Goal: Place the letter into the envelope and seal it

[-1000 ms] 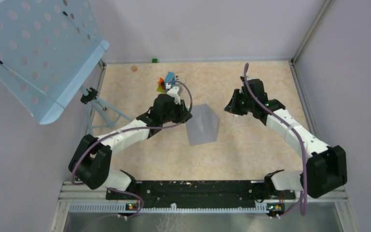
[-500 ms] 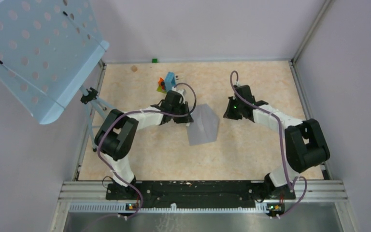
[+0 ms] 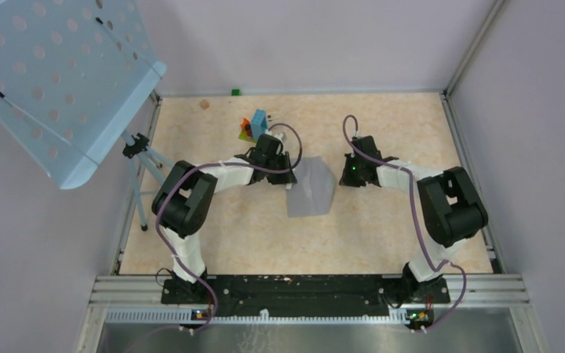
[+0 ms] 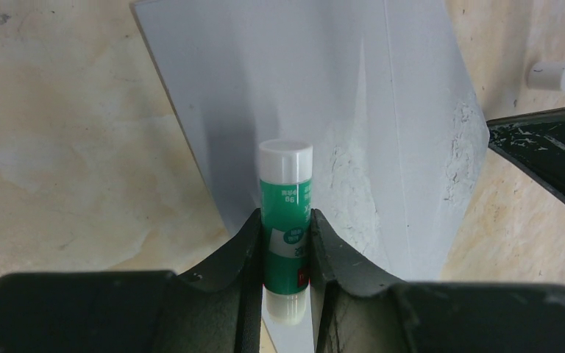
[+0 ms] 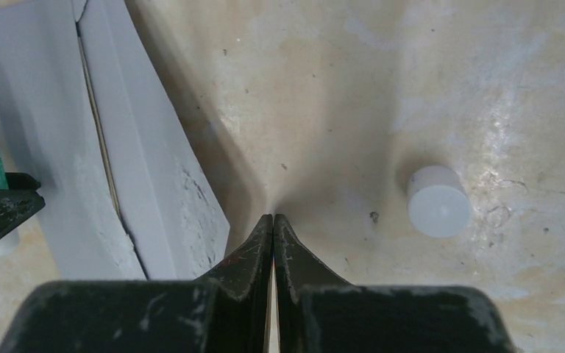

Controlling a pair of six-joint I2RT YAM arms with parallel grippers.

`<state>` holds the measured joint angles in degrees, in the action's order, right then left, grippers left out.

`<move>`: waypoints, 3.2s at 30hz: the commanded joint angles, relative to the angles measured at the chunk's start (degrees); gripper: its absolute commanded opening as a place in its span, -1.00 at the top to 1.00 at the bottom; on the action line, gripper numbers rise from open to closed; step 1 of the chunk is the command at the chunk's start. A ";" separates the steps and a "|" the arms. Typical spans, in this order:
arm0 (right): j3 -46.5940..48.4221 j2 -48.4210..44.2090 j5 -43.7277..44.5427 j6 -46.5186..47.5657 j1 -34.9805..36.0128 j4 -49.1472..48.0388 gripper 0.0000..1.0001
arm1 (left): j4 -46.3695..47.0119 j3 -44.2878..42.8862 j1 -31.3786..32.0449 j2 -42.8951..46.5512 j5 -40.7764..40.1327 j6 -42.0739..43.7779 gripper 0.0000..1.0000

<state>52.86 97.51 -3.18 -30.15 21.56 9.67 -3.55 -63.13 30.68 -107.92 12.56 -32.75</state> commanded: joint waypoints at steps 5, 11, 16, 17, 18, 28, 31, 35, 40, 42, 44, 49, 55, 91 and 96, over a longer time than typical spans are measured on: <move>-0.13 1.54 -7.40 -3.33 -0.14 -6.89 1.00 | -2.06 -0.12 0.08 -2.74 -1.40 0.61 1.00; -0.28 0.17 -11.78 -5.97 0.39 -9.12 1.00 | -1.82 0.36 0.12 -2.65 -1.14 0.16 1.00; 1.17 0.46 -11.67 -6.42 3.07 -8.89 1.00 | -1.58 0.72 0.35 -2.69 -1.23 -0.02 1.00; 1.39 0.67 -11.75 -6.68 3.58 -9.15 1.00 | -1.49 0.77 0.31 -2.73 -1.12 -0.10 1.00; 1.67 1.09 -11.88 -6.94 4.09 -9.22 1.00 | -1.48 0.81 0.29 -2.73 -1.13 -0.12 1.00; 4.75 5.91 -12.87 -8.17 7.93 -11.36 1.00 | -1.18 1.08 0.50 -2.57 -0.94 -0.56 1.00; 5.44 7.11 -13.08 -8.10 8.38 -11.49 1.00 | -1.04 1.08 0.48 -2.64 -0.85 -0.51 1.00; 5.45 8.37 -13.25 -7.99 9.12 -11.76 1.00 | -0.97 1.08 0.48 -2.73 -0.72 -0.64 1.00; 3.88 8.85 -13.21 -8.28 9.81 -12.54 1.00 | -1.14 0.91 0.49 -2.74 -0.61 -0.39 1.00; 3.07 8.68 -13.32 -8.49 9.89 -13.18 1.00 | -1.19 0.91 0.49 -2.59 -0.71 -0.17 1.00; 2.89 9.01 -13.43 -8.52 9.89 -13.64 1.00 | -1.20 0.97 0.51 -2.56 -0.65 0.07 1.00; 4.80 10.96 -13.23 -8.47 9.90 -13.41 1.00 | -1.80 0.50 0.50 -2.96 -0.41 0.87 1.00; 7.74 13.31 -13.54 -8.42 9.88 -13.09 1.00 | -1.90 0.29 0.52 -3.26 -0.02 1.46 1.00; 7.72 13.71 -17.44 -10.55 5.77 -15.88 1.00 | -3.59 -1.73 -0.01 -3.70 0.28 3.24 1.00; 9.18 14.72 -18.52 -11.37 4.34 -16.85 1.00 | -3.58 -1.69 0.02 -3.79 0.59 3.22 1.00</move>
<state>59.42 110.32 -21.08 -40.91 27.05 -5.69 -3.86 -64.88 30.79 -109.27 13.93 -31.09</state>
